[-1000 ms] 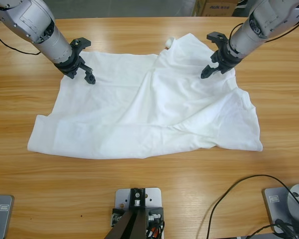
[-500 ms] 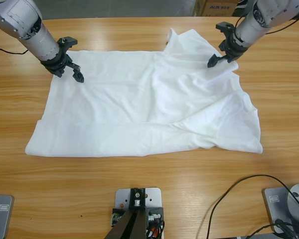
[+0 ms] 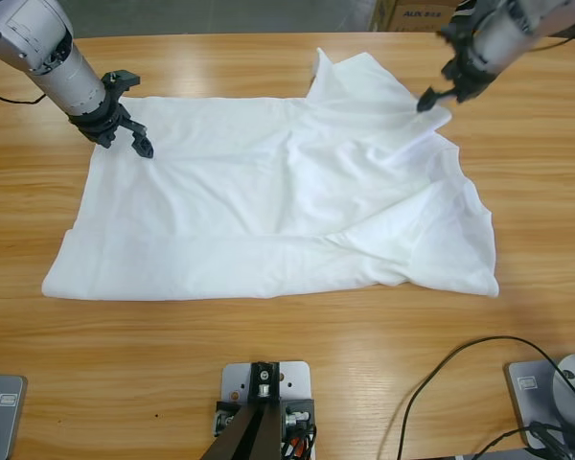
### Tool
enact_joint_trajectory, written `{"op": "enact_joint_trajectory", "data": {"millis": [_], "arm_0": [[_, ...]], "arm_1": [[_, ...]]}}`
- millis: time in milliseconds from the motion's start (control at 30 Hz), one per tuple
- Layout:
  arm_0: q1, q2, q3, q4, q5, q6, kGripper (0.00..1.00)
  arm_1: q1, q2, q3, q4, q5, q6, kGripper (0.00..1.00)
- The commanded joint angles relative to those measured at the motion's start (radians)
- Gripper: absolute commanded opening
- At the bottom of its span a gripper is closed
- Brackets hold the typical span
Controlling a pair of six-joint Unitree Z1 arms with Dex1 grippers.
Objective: Fold clothes
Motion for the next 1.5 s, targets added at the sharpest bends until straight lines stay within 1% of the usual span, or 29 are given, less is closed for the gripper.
{"op": "enact_joint_trajectory", "data": {"millis": [33, 167, 233, 267, 300, 400, 433, 467, 533, 600, 667, 733, 833, 933, 1033, 1167, 1267, 1500], "arm_0": [[0.04, -0.051, 0.038, 0.014, 0.01, -0.042, 0.979], [0.036, -0.058, 0.061, 0.015, 0.01, -0.042, 0.979], [0.027, -0.062, 0.073, 0.015, 0.009, -0.042, 0.982], [0.021, -0.065, 0.078, 0.015, 0.005, -0.042, 0.982], [0.015, -0.069, 0.082, 0.015, 0.004, -0.042, 0.98], [0.002, -0.09, 0.089, 0.016, 0.004, -0.043, 0.98], [-0.003, -0.1, 0.093, 0.017, 0.004, -0.044, 0.978], [-0.007, -0.113, 0.094, 0.022, 0.003, -0.044, 0.978], [-0.026, -0.159, 0.095, 0.047, 0.002, -0.043, 0.978], [-0.065, -0.229, 0.108, 0.083, 0.0, -0.043, 0.978], [-0.134, -0.293, 0.159, 0.095, -0.01, -0.045, 0.978], [-0.186, -0.334, 0.243, 0.091, -0.056, -0.09, 0.977], [-0.236, -0.359, 0.397, 0.008, -0.117, -0.161, 0.977], [-0.255, -0.345, 0.461, -0.059, -0.157, -0.199, 0.977], [-0.254, -0.315, 0.461, -0.086, -0.167, -0.226, 0.977], [-0.256, -0.287, 0.466, -0.1, -0.179, -0.24, 0.977], [-0.26, -0.283, 0.471, -0.106, -0.18, -0.243, 0.977], [-0.26, -0.281, 0.47, -0.114, -0.179, -0.243, 0.977]], "arm_1": [[0.092, -0.33, 0.062, 0.232, -0.041, 0.129, 1.0], [0.182, -0.365, 0.354, 0.061, 0.022, 0.182, 0.995], [0.219, -0.37, 0.44, 0.011, 0.053, 0.184, 0.947], [0.23, -0.387, 0.474, -0.002, 0.051, 0.188, 0.936], [0.235, -0.417, 0.502, -0.003, 0.033, 0.222, 0.936], [0.264, -0.509, 0.553, 0.001, -0.02, 0.384, 0.954], [0.274, -0.527, 0.562, 0.006, -0.031, 0.438, 0.977], [0.279, -0.531, 0.569, 0.013, -0.03, 0.488, 0.977], [0.301, -0.546, 0.584, 0.017, 0.0, 0.617, 0.973], [0.344, -0.579, 0.587, 0.023, 0.047, 0.745, 0.939], [0.375, -0.565, 0.602, 0.045, 0.053, 0.829, 0.925], [0.375, -0.533, 0.64, 0.042, 0.071, 0.902, 0.928], [0.375, -0.49, 0.682, -0.014, 0.134, 0.962, 0.939], [0.338, -0.443, 0.706, -0.072, 0.158, 0.967, 0.945], [0.271, -0.412, 0.739, -0.153, 0.188, 0.953, 0.945], [0.178, -0.365, 0.78, -0.223, 0.187, 0.94, 0.964], [0.11, -0.338, 0.795, -0.245, 0.191, 0.898, 0.977], [0.1, -0.274, 0.792, -0.277, 0.201, 0.889, 1.0]]}}
